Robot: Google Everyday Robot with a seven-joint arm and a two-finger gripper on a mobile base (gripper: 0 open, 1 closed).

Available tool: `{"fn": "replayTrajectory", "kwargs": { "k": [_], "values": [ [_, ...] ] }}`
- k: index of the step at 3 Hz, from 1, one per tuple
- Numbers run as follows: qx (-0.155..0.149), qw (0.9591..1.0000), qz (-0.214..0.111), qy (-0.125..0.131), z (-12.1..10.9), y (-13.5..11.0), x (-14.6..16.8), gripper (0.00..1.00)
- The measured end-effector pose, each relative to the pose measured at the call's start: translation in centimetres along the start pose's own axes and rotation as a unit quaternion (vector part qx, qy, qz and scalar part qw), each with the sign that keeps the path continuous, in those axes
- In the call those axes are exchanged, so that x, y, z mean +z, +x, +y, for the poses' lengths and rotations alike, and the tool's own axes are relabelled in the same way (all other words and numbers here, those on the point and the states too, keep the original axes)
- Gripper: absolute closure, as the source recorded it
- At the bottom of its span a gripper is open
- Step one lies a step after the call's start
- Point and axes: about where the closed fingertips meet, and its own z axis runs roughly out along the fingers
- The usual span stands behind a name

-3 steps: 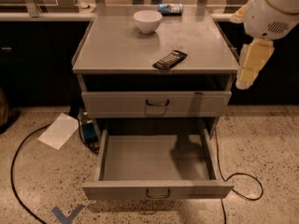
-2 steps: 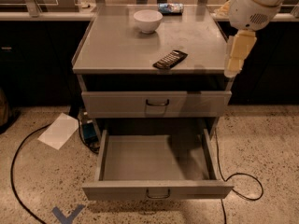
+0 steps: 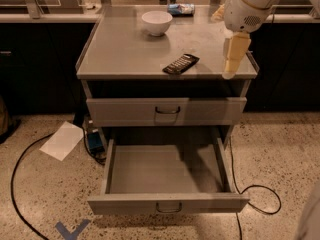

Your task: Place rxbar chocolate into middle drawer

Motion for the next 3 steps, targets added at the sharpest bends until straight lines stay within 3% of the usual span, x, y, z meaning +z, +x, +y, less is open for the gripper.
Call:
{"fn": "replayTrajectory", "kwargs": {
  "k": [1, 3],
  "values": [
    [-0.025, 0.9997, -0.002, 0.005, -1.6, -1.1, 1.3, 0.0],
    [-0.099, 0.9949, -0.022, 0.007, -6.1, -4.9, 5.1, 0.0]
  ]
}}
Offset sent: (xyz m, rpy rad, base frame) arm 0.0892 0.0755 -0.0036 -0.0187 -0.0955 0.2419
